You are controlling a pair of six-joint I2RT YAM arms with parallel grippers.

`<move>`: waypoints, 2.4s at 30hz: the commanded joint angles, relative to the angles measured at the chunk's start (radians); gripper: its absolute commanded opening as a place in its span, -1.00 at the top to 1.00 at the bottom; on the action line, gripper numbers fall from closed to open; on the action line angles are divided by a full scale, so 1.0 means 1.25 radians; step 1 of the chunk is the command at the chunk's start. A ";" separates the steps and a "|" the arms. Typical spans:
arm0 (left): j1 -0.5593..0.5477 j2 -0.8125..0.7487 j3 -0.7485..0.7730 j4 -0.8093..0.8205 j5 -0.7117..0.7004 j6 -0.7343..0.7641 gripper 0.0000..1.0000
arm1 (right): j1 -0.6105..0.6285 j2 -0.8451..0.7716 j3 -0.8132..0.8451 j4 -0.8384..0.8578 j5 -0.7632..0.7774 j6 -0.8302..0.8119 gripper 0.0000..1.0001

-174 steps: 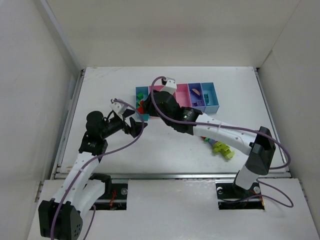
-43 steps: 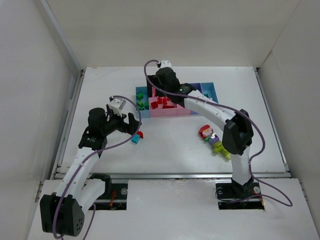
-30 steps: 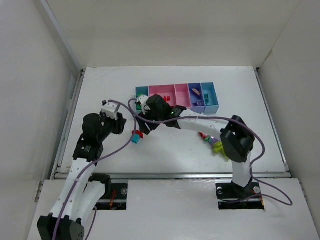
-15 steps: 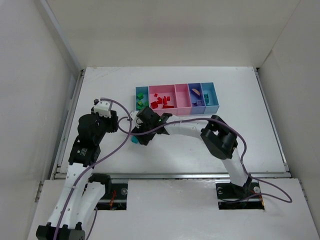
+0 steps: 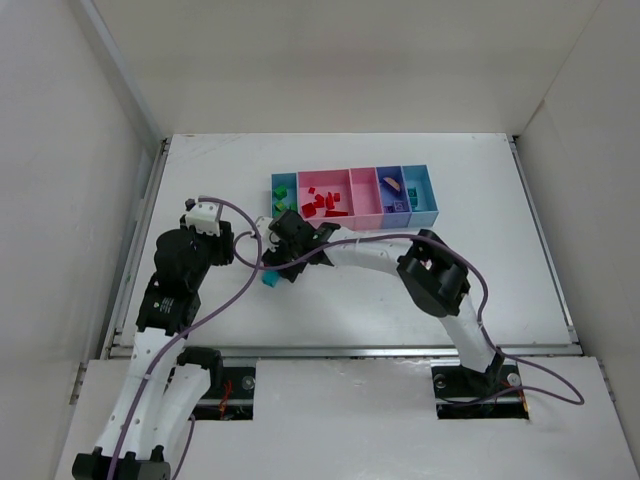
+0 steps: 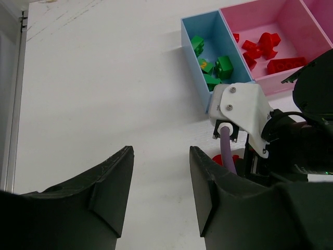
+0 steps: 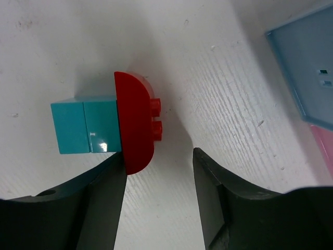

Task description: Sort the legos into containers by color

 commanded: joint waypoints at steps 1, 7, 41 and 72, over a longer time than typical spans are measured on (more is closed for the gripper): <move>0.002 -0.009 0.029 0.020 0.009 -0.013 0.11 | 0.001 0.004 0.033 -0.003 -0.022 -0.052 -0.16; 0.002 -0.002 0.029 0.020 0.016 -0.013 0.11 | 0.001 0.019 0.033 0.007 -0.118 -0.060 0.05; 0.002 0.005 0.036 -0.061 0.435 0.198 -0.72 | 0.001 -0.240 -0.059 0.106 0.240 0.243 1.00; 0.002 0.268 0.096 0.042 0.467 0.236 -0.44 | 0.033 -0.313 -0.060 0.124 0.100 0.298 1.00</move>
